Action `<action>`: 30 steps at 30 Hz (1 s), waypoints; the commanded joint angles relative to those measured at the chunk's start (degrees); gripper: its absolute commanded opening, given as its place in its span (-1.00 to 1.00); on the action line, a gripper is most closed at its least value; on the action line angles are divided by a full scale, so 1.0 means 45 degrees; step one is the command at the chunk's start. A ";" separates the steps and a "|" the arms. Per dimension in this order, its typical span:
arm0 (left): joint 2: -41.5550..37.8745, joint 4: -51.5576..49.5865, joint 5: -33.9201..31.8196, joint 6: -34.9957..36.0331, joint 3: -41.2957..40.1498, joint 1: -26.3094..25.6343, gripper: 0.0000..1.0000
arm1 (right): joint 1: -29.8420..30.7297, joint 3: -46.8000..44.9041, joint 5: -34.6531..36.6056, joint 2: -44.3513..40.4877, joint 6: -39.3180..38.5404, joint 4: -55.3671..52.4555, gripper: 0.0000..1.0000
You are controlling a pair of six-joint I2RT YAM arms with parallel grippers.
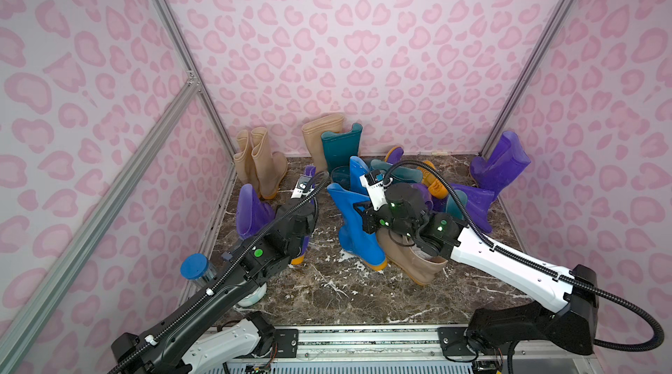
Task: Match and arrange rain boots in pairs
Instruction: Place the rain boot at the center of the board.
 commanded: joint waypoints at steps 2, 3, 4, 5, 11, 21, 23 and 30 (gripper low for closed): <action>-0.0095 0.1465 0.0474 -0.0046 -0.0133 0.0121 -0.96 | 0.0105 -0.0982 0.0623 -0.0350 0.0427 -0.0307 -1.00; -0.0145 0.1501 0.0502 -0.0094 -0.0240 0.0127 -0.96 | 0.0144 -0.1377 0.0642 -0.0494 0.0486 -0.0372 -1.00; -0.0236 0.1584 0.0613 -0.0179 -0.0392 0.0123 -0.96 | 0.0196 -0.1789 0.0544 -0.0662 0.0533 -0.0365 -0.94; -0.0315 0.1665 0.0712 -0.0277 -0.0531 0.0133 -0.96 | 0.0266 -0.2169 0.0460 -0.0848 0.0646 -0.0353 -0.82; -0.0702 0.1385 0.1119 -0.1194 -0.0926 0.0123 -0.96 | 0.0663 -0.2327 0.0620 -0.1786 0.0931 -0.0909 -0.09; -0.2143 0.0806 0.2220 -0.2857 -0.2491 -0.0073 -0.96 | 0.0677 0.0815 0.1326 -0.1033 -0.0741 -0.1771 0.29; -0.2378 0.0677 0.2717 -0.2949 -0.2577 -0.0211 -0.87 | 0.0688 0.1357 0.1187 -0.0669 -0.0920 -0.1671 0.34; -0.3484 -0.1038 0.3186 -0.3596 -0.2516 -0.0925 0.22 | 0.0660 0.3082 0.1202 0.0910 -0.1184 -0.1441 0.40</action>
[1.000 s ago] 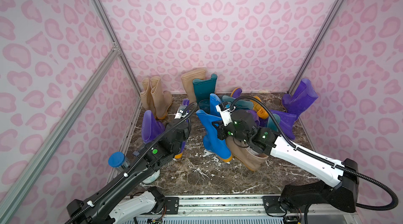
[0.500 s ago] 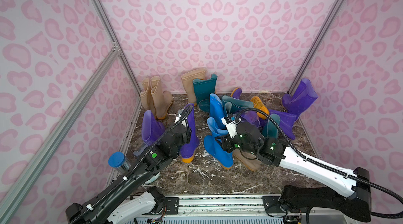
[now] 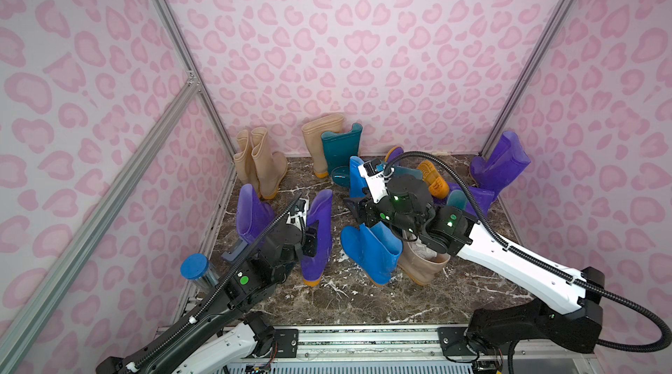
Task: Match and arrange rain boots in pairs
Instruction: Place the rain boot at the center of the board.
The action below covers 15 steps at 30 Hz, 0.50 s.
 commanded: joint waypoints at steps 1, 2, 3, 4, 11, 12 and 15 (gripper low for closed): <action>-0.0446 -0.0911 0.0611 -0.0641 0.0151 -0.0106 0.29 | 0.0013 0.0604 0.0105 0.0673 -0.0446 0.0031 0.40; -0.0517 -0.1251 0.0867 -0.0697 0.0206 -0.0133 0.36 | -0.0031 0.0884 0.0077 0.0901 -0.0580 -0.0096 0.40; -0.0542 -0.1675 0.1027 -0.0785 0.0294 -0.0164 0.40 | -0.0062 0.1122 0.0131 0.1104 -0.0683 -0.0190 0.40; -0.0529 -0.1995 0.1165 -0.0805 0.0374 -0.0168 0.41 | -0.0119 0.1273 0.0139 0.1252 -0.0731 -0.0253 0.40; 0.0409 -0.4677 0.2542 -0.0907 0.2630 -0.0233 0.67 | -0.0712 0.1658 -0.0128 0.1406 -0.0872 -0.0251 0.43; 0.0733 -0.5105 0.2710 -0.0777 0.3246 -0.0239 0.68 | -0.0867 0.1589 -0.0162 0.1307 -0.0854 -0.0210 0.44; 0.1745 -0.6053 0.3212 -0.0552 0.4726 -0.0225 0.74 | -0.1332 0.1212 -0.0433 0.0877 -0.0717 0.0013 0.44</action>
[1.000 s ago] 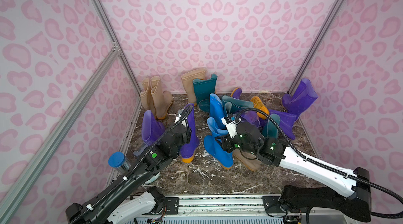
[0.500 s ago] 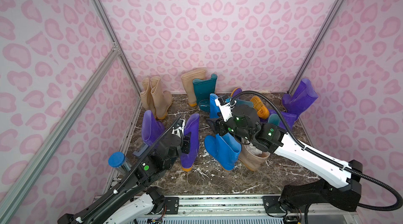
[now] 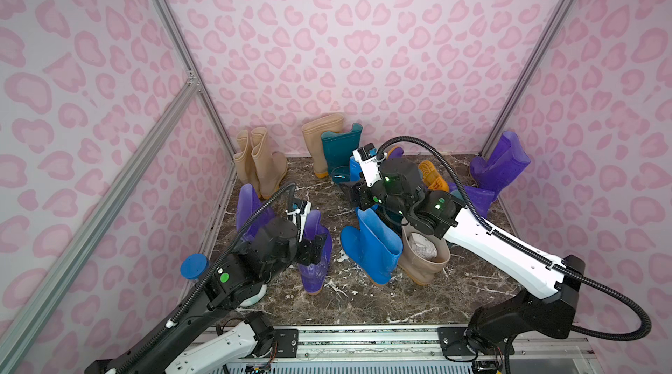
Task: Match and arrange rain boots in pairs
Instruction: Place the rain boot at the center of the board, then pair a pair of rain boots at the center of the board.
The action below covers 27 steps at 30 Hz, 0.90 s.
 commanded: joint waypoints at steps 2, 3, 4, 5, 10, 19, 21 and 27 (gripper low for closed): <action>0.1263 -0.1954 0.0861 0.0263 0.1586 -0.0004 0.74 | -0.0520 -0.0508 -0.0206 -0.0595 0.0011 0.0258 0.45; 0.1564 -0.2284 0.0686 0.0154 0.1882 -0.0007 0.74 | -0.0657 -0.0666 -0.0217 -0.0768 0.0027 0.0320 0.46; 0.1830 -0.2682 0.0567 0.0061 0.2186 0.0002 0.73 | -0.0798 -0.0797 -0.0264 -0.0951 0.0060 0.0330 0.46; 0.2109 -0.3112 0.0465 -0.0030 0.2503 0.0004 0.72 | -0.0915 -0.0933 -0.0301 -0.1130 0.0104 0.0368 0.47; 0.2732 -0.4871 -0.0388 -0.0723 0.3917 -0.0009 0.69 | -0.1452 -0.1776 -0.0575 -0.1821 0.0217 0.0718 0.51; 0.3759 -0.5251 -0.0703 -0.1135 0.3041 0.0171 0.39 | -0.2292 -0.2864 -0.1447 -0.2380 0.0627 0.1459 0.52; 0.3728 -0.4607 -0.0808 -0.1217 0.2531 0.0526 0.15 | -0.2335 -0.3017 -0.1517 -0.2465 0.0654 0.1614 0.51; 0.3885 -0.3013 -0.1709 -0.0801 0.2806 0.1384 -0.97 | -0.2410 -0.3267 -0.1723 -0.2602 0.0705 0.1791 0.46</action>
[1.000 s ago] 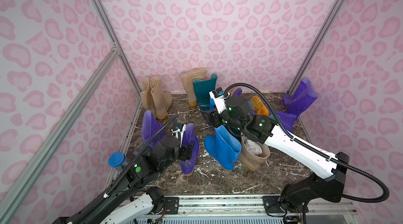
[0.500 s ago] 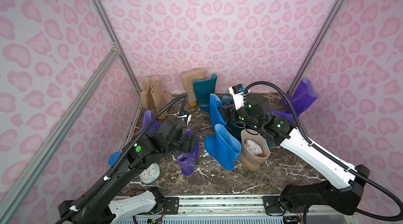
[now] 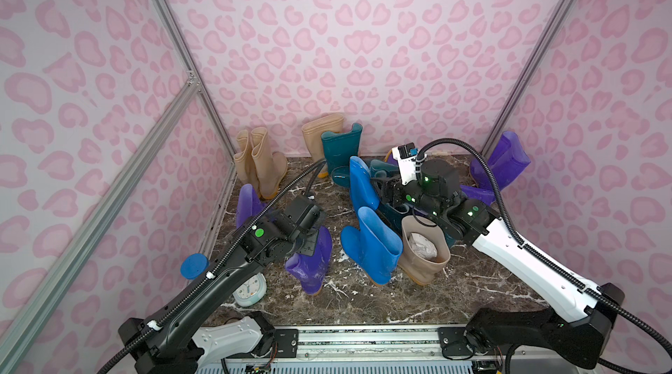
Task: Match and arrange rain boots in pairs
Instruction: Pair a pair of rain boots at the center of the board.
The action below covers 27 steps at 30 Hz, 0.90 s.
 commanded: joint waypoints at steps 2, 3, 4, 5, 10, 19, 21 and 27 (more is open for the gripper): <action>0.0115 0.1847 -0.1206 0.0363 0.0698 0.0342 -0.97 | -0.0057 -0.0181 -0.0214 -0.0096 0.0042 0.0485 0.46; 0.0174 0.2022 -0.1386 0.0432 0.0882 0.0444 -0.96 | -0.0066 -0.0194 -0.0228 -0.0130 0.0069 0.0482 0.46; 0.0251 0.2196 -0.1442 0.0470 0.0974 0.0548 -0.96 | -0.0065 -0.0235 -0.0251 -0.0140 0.0069 0.0501 0.46; 0.0340 0.2390 -0.1374 0.0552 0.1073 0.0688 -0.96 | -0.0095 -0.0266 -0.0271 -0.0174 0.0084 0.0541 0.46; 0.0945 0.2961 -0.1404 0.0763 0.1148 0.1385 -0.96 | -0.0182 -0.0501 -0.0398 -0.0142 0.0128 0.0746 0.45; 0.1446 0.3821 -0.1673 0.0117 0.0589 0.2850 -0.97 | -0.0273 -0.0277 -0.0681 0.0111 0.0110 0.0717 0.42; 0.1542 0.3827 -0.1853 0.0048 0.0585 0.2953 -0.96 | -0.0272 -0.0261 -0.0718 0.0114 0.0128 0.0677 0.42; 0.1705 0.3666 -0.1758 0.0119 0.0513 0.3514 -0.96 | -0.0273 -0.0423 -0.0791 0.0036 0.0245 0.0746 0.41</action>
